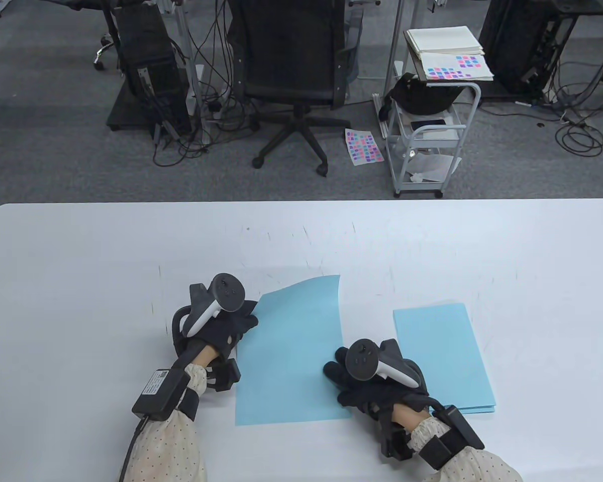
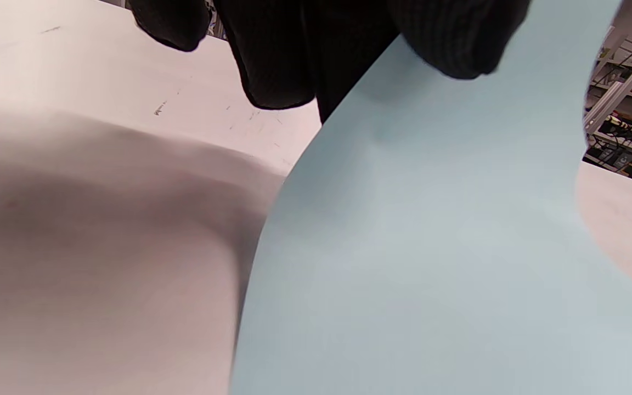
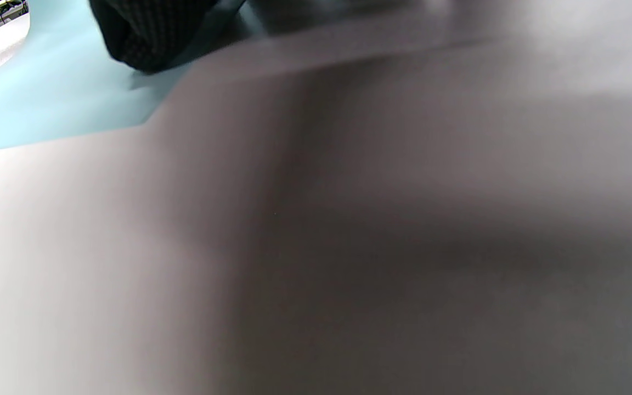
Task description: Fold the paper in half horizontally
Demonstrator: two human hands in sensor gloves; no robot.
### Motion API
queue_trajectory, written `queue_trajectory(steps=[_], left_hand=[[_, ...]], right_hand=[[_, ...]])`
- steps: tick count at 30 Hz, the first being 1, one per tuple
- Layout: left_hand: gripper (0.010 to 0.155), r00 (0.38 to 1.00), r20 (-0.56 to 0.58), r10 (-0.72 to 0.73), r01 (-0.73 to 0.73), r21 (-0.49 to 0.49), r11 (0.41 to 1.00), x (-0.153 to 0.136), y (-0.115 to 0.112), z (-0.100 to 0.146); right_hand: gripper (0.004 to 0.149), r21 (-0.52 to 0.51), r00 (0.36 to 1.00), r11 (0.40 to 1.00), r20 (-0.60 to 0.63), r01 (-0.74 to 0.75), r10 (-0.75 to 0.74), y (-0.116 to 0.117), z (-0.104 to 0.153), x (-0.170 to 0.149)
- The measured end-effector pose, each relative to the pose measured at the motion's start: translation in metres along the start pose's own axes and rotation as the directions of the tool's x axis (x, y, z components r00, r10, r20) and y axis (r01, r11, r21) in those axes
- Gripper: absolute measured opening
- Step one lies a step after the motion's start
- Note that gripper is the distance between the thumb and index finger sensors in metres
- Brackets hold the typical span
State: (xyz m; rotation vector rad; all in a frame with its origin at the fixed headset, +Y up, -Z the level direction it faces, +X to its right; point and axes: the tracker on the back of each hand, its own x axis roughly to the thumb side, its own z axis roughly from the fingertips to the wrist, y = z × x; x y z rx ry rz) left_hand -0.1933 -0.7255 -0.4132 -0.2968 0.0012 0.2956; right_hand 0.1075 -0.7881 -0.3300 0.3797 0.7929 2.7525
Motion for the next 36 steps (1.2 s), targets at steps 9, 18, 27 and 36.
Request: queue_trajectory(steps=[9,18,27,36], left_hand=[[0.044,0.999,0.030,-0.030,0.030,0.030,0.999,-0.011,-0.013,0.027],[0.044,0.993,0.075,-0.088,0.086,0.026,0.996,-0.013,-0.034,0.045],[0.044,0.987,0.127,-0.100,0.103,-0.021,0.994,-0.023,-0.045,0.059],[0.045,0.967,0.159,-0.198,0.206,-0.038,0.978,-0.024,-0.058,0.062]], right_hand=[[0.066,0.005,1.000,1.000,0.000,0.005,-0.005,0.001,0.000,-0.001],[0.066,0.011,1.000,1.000,0.001,0.017,-0.017,0.001,0.000,-0.002],[0.066,0.012,1.000,1.000,0.004,0.022,-0.022,0.001,0.000,-0.003],[0.066,0.013,1.000,1.000,0.004,0.022,-0.022,0.001,0.000,-0.004]])
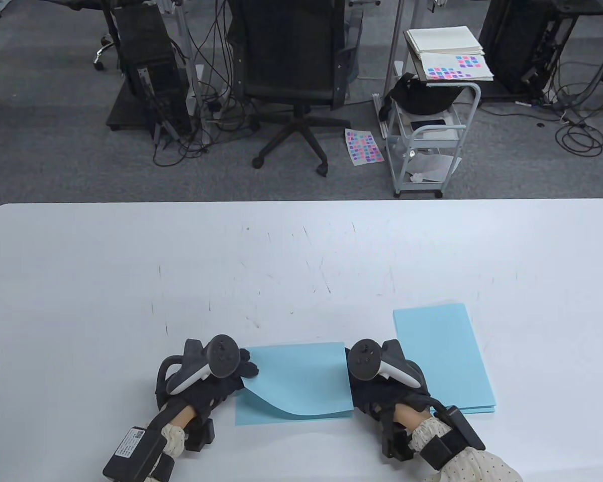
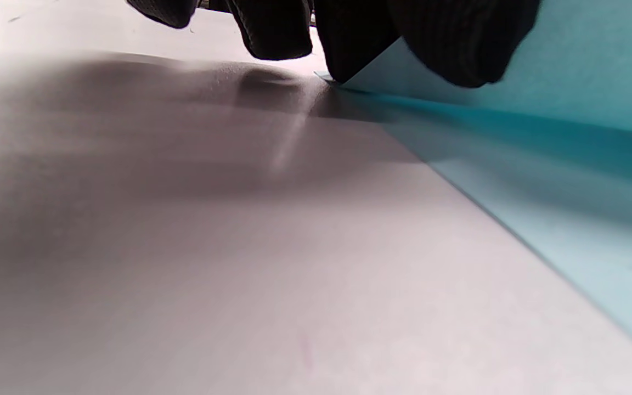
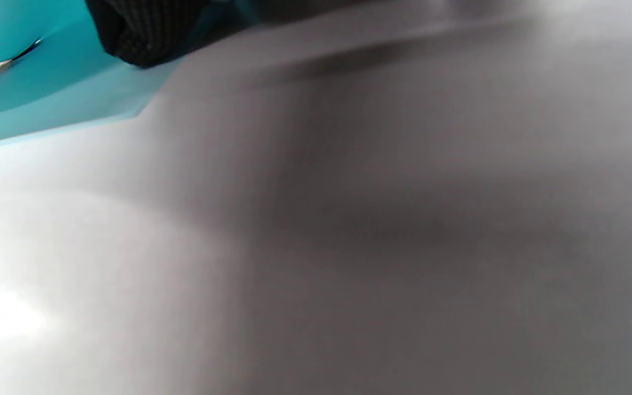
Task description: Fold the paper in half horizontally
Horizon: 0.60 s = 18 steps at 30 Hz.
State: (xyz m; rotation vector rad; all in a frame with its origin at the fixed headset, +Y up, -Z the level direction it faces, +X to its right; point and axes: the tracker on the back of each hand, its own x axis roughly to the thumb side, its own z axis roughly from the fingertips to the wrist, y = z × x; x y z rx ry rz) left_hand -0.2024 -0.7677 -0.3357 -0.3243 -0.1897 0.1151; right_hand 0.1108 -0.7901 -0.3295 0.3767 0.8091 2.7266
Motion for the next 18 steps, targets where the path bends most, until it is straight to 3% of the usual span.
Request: queue_trajectory(steps=[6,18], left_hand=[[0.047,0.989,0.007,-0.145,0.145,0.002,0.989,0.010,-0.001,0.002],[0.056,0.988,0.000,-0.155,0.154,-0.082,0.985,0.014,-0.008,0.004]], right_hand=[[0.066,0.000,1.000,1.000,0.000,-0.001,0.001,0.000,0.000,0.000],[0.066,0.000,1.000,1.000,0.000,-0.001,0.001,0.000,0.000,0.000]])
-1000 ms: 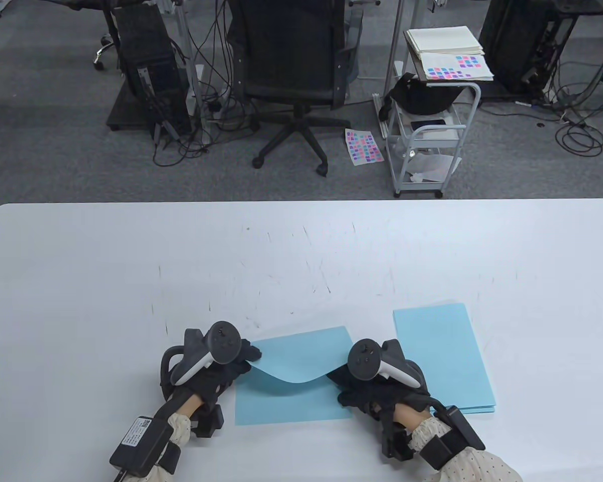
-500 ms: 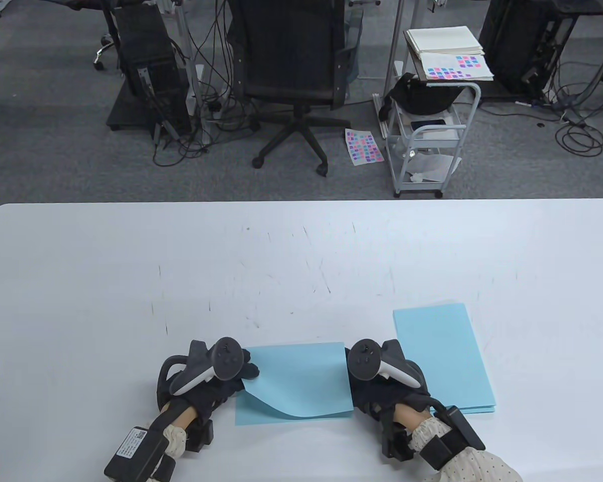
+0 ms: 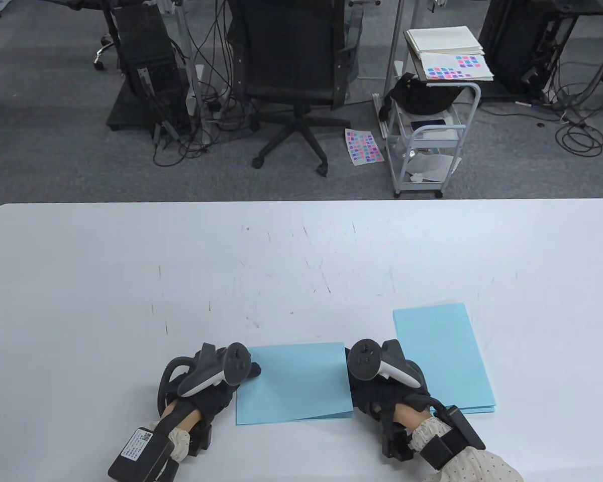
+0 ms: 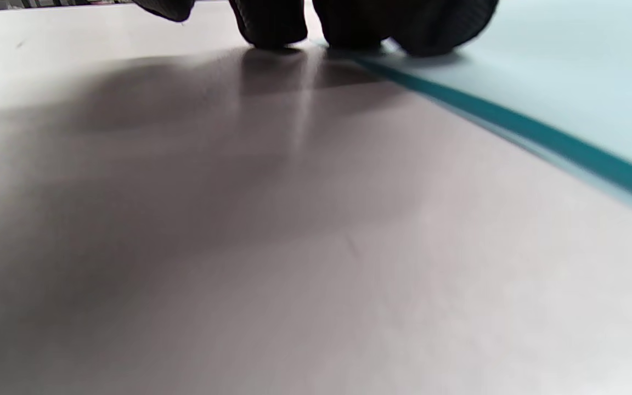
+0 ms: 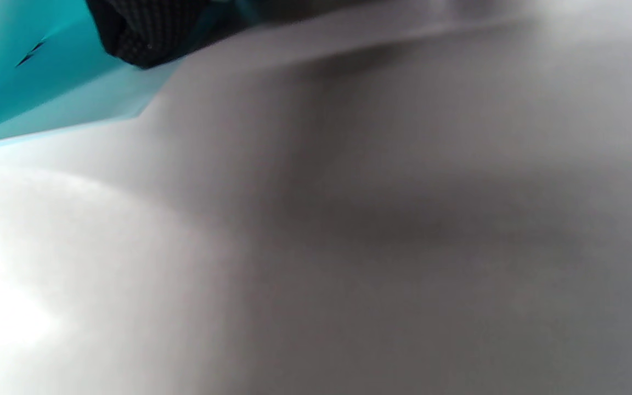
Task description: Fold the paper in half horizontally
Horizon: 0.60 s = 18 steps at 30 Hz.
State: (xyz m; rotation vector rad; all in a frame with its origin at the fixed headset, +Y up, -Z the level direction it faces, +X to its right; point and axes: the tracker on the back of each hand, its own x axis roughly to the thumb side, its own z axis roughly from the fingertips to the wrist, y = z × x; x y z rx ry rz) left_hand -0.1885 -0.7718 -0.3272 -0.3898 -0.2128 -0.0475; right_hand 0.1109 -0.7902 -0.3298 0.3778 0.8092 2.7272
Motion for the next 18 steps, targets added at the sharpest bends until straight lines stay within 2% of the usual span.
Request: queue_trajectory(steps=[4,7,14,18], left_hand=[[0.075,0.998,0.009,-0.057,0.057,-0.054,0.997,0.004,-0.005,0.001],[0.074,0.996,-0.001,-0.095,0.095,-0.041,0.995,0.003,-0.006,0.001],[0.071,0.999,0.008,-0.047,0.047,-0.083,0.995,-0.006,-0.010,-0.001],[0.071,0.999,0.008,-0.048,0.048,-0.079,0.996,-0.006,-0.010,0.000]], right_hand=[[0.066,0.001,1.000,1.000,0.000,0.000,0.000,0.000,0.000,0.000],[0.066,0.003,1.000,1.000,-0.001,0.000,0.000,0.000,0.000,0.000],[0.066,0.012,1.000,1.000,0.007,0.008,-0.008,0.000,0.000,-0.001],[0.062,0.010,0.996,0.996,-0.021,0.085,-0.085,-0.013,0.002,-0.008]])
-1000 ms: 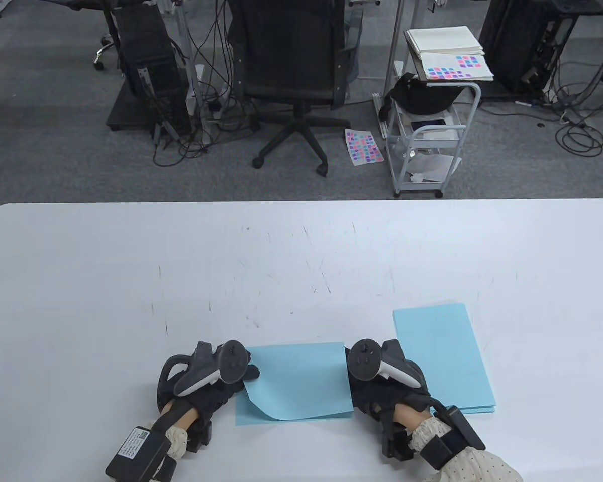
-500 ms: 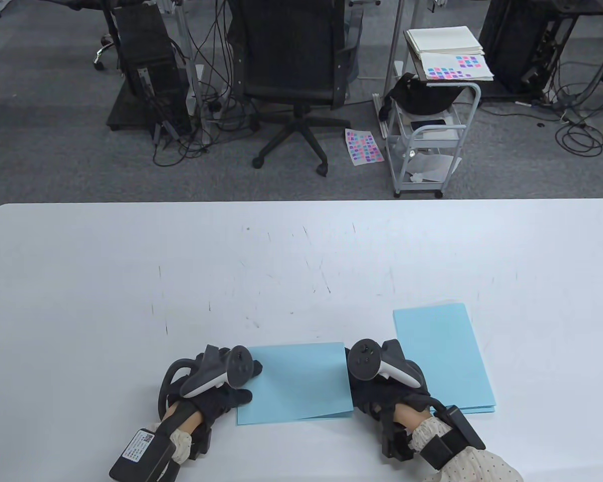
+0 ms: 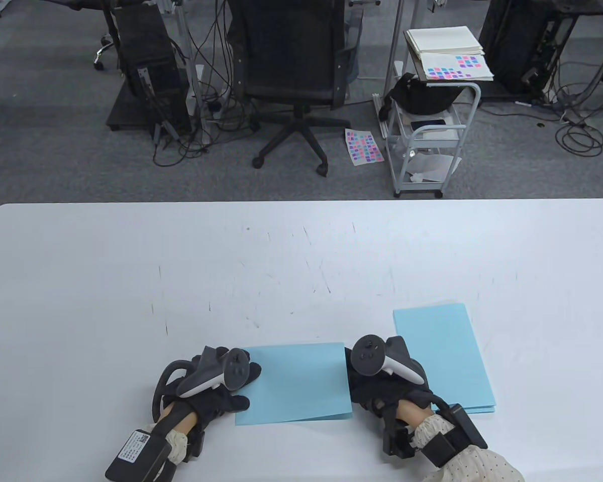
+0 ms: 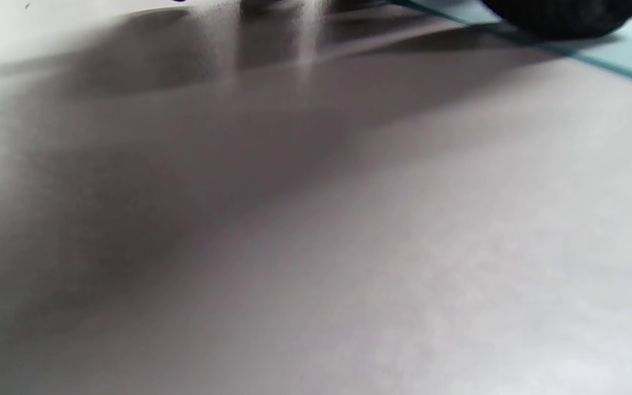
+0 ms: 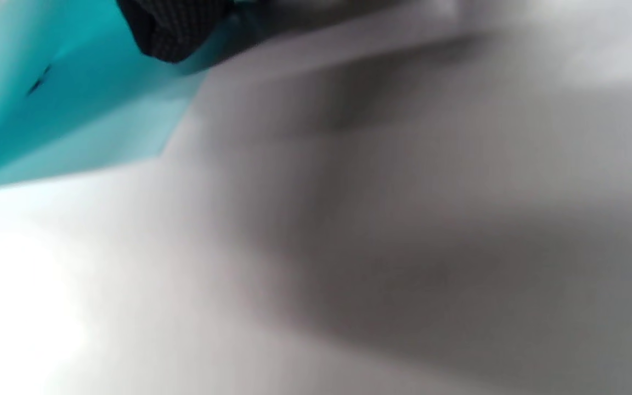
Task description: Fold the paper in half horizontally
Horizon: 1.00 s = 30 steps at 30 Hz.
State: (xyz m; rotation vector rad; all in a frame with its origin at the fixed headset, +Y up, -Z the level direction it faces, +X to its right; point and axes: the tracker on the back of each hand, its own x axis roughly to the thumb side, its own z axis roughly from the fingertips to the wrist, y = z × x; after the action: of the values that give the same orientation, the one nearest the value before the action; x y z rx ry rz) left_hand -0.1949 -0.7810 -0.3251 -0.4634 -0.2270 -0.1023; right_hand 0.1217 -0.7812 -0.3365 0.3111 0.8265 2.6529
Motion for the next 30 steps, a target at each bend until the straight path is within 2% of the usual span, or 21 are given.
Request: queue_trajectory(steps=[4,6,9,12,20,24,30], left_hand=[[0.071,1.000,0.001,0.011,-0.011,0.001,1.000,0.000,-0.001,0.000],[0.071,1.000,-0.005,0.015,-0.015,0.006,1.000,0.001,-0.001,0.000],[0.072,1.000,-0.010,0.002,-0.002,0.008,1.000,0.003,-0.002,0.000],[0.072,1.000,-0.010,0.000,0.000,0.009,1.000,0.004,-0.002,0.001],[0.070,1.000,-0.003,0.004,-0.004,0.005,1.000,0.003,-0.003,0.000],[0.070,1.000,0.004,0.007,-0.007,0.005,1.000,0.002,-0.003,0.000],[0.070,1.000,0.010,0.011,-0.011,0.001,1.000,0.003,-0.003,0.000]], right_hand=[[0.060,-0.091,0.997,0.996,-0.069,0.015,-0.021,-0.023,0.009,-0.010],[0.060,-0.186,0.993,0.983,-0.116,0.004,-0.026,-0.036,0.015,-0.014],[0.059,-0.249,0.993,0.968,-0.109,0.019,-0.048,-0.044,0.018,-0.012],[0.060,-0.249,0.996,0.968,-0.080,0.020,-0.041,-0.046,0.016,0.000],[0.061,-0.226,0.997,0.974,0.062,-0.036,0.051,-0.037,-0.002,0.063],[0.061,-0.179,0.988,0.980,0.109,-0.086,0.106,-0.024,-0.016,0.092],[0.062,-0.134,0.969,0.973,0.137,-0.188,0.206,0.000,-0.032,0.115]])
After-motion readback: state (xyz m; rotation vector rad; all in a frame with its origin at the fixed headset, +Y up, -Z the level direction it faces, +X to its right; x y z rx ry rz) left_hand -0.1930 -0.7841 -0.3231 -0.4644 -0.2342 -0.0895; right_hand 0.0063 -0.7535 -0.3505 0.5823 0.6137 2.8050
